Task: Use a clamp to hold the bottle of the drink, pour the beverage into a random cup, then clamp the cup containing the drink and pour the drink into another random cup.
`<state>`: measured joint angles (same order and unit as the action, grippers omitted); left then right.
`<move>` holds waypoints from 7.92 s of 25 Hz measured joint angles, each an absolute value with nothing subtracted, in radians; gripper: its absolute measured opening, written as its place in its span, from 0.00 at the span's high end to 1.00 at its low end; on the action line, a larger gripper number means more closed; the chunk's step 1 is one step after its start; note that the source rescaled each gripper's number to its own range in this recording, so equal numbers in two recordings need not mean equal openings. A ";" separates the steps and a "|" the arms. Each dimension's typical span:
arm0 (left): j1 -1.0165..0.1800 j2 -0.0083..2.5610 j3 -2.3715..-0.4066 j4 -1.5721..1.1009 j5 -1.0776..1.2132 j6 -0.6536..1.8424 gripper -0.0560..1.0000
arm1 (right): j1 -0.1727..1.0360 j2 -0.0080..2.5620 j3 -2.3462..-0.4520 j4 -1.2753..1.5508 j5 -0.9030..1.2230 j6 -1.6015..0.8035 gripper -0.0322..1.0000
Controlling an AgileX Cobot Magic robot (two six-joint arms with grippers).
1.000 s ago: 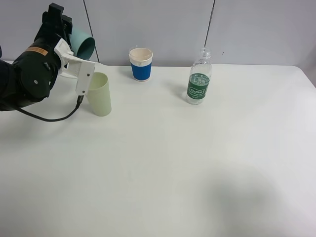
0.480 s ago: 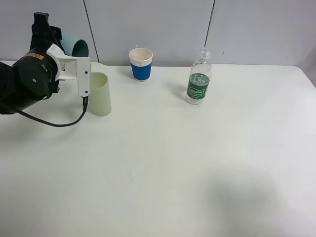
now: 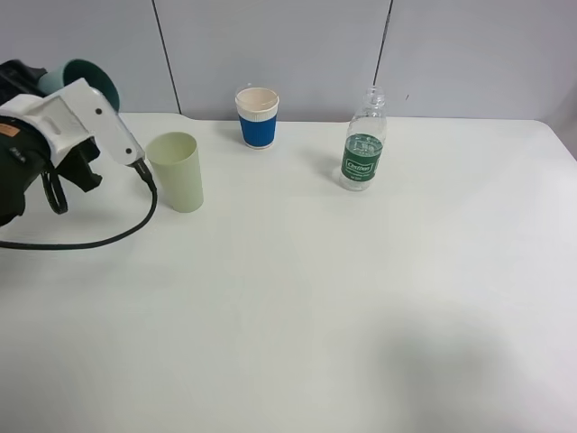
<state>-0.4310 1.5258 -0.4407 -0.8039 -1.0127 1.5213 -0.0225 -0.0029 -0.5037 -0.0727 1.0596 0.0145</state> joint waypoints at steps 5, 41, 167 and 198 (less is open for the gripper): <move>-0.431 1.467 -0.311 -0.794 -1.013 1.081 0.94 | -0.023 -0.003 -0.504 -0.073 1.060 0.015 0.33; -0.431 1.722 -0.187 0.331 -1.172 0.097 0.94 | -0.023 -0.003 -0.504 -0.073 1.060 0.015 0.33; -0.431 1.088 -0.075 -0.208 -1.163 0.323 0.00 | -0.023 -0.003 -0.504 -0.073 1.060 0.015 0.33; -0.383 0.489 -0.622 0.485 0.818 -0.318 0.09 | -0.023 -0.003 -0.504 -0.073 1.060 0.015 0.33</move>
